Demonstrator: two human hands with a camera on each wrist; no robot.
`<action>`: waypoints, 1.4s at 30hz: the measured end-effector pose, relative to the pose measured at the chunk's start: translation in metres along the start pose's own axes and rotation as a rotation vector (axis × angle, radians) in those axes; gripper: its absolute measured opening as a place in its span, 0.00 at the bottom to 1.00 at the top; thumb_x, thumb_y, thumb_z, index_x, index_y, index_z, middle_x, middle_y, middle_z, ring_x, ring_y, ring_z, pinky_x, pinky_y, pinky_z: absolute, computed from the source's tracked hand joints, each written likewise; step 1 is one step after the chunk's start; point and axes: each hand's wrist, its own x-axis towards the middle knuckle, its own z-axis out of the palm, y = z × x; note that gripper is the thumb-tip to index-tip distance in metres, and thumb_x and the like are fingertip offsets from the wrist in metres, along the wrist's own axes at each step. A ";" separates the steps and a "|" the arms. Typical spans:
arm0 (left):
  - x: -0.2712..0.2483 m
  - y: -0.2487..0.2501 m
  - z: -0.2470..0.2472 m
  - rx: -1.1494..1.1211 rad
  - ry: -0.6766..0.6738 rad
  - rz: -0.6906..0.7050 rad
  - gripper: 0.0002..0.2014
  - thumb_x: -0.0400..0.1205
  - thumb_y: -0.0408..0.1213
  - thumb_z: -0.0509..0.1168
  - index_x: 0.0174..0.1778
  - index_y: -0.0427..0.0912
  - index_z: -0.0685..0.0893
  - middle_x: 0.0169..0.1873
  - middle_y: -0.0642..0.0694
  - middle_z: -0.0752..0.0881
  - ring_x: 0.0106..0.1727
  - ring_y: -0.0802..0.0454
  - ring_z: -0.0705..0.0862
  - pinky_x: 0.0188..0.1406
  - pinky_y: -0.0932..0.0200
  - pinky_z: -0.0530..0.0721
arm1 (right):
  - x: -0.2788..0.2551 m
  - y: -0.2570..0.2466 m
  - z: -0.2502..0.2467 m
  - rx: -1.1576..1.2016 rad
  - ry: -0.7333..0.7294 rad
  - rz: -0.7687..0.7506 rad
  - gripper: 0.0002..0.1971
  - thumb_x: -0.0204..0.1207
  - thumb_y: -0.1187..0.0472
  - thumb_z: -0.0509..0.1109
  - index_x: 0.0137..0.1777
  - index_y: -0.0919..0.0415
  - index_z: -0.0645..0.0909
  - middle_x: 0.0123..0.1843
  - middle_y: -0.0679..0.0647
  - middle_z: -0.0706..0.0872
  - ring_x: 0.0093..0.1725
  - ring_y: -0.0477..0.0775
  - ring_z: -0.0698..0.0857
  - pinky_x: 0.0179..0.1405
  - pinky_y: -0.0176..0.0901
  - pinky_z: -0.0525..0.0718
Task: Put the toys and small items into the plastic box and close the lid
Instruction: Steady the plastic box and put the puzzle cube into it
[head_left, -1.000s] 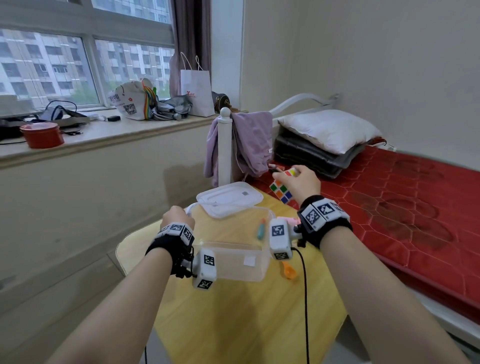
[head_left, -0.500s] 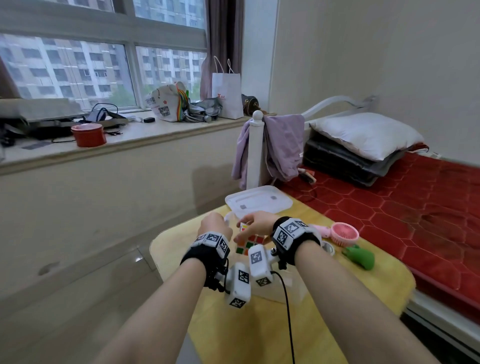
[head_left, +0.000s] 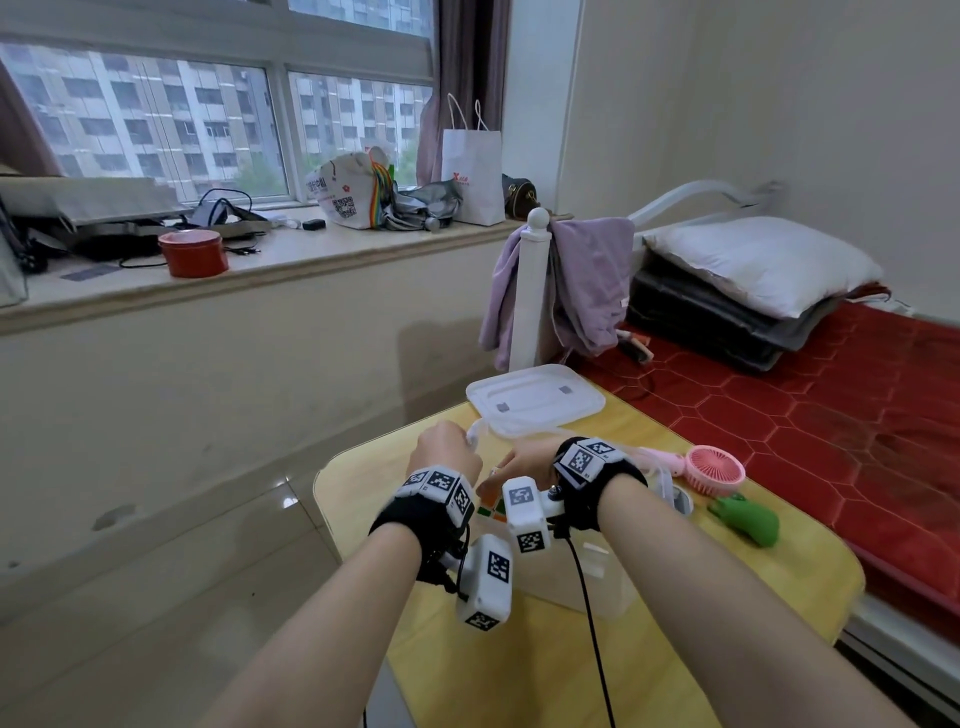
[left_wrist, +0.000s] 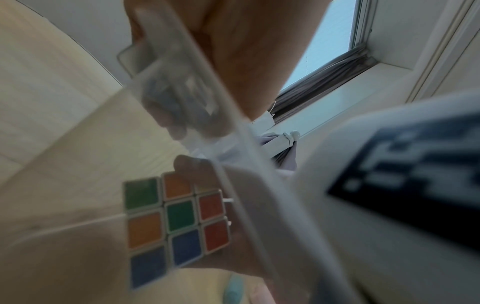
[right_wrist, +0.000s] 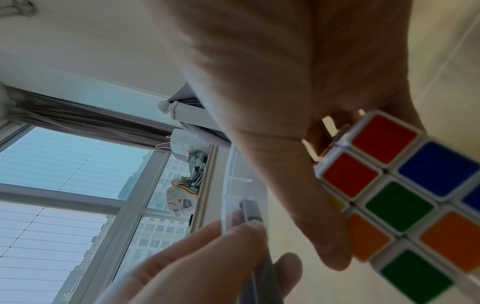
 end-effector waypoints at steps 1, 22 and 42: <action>0.000 0.000 0.000 0.001 -0.003 0.002 0.20 0.84 0.40 0.59 0.25 0.41 0.68 0.27 0.44 0.73 0.33 0.41 0.74 0.32 0.57 0.70 | 0.001 0.000 -0.001 0.003 -0.009 0.014 0.36 0.36 0.28 0.82 0.38 0.55 0.90 0.44 0.60 0.92 0.38 0.59 0.87 0.54 0.60 0.87; -0.005 -0.003 0.001 -0.008 0.030 0.037 0.10 0.79 0.32 0.60 0.34 0.39 0.83 0.31 0.43 0.80 0.33 0.40 0.75 0.30 0.59 0.72 | -0.022 -0.010 -0.006 0.114 -0.028 0.074 0.19 0.80 0.64 0.62 0.70 0.64 0.79 0.68 0.59 0.82 0.60 0.59 0.80 0.56 0.49 0.80; -0.001 -0.008 -0.001 -0.052 0.044 0.003 0.15 0.79 0.43 0.63 0.33 0.37 0.85 0.30 0.41 0.88 0.33 0.39 0.88 0.35 0.55 0.86 | -0.107 0.128 -0.094 1.002 0.218 -0.048 0.11 0.85 0.63 0.59 0.48 0.67 0.81 0.32 0.57 0.82 0.21 0.46 0.85 0.19 0.34 0.82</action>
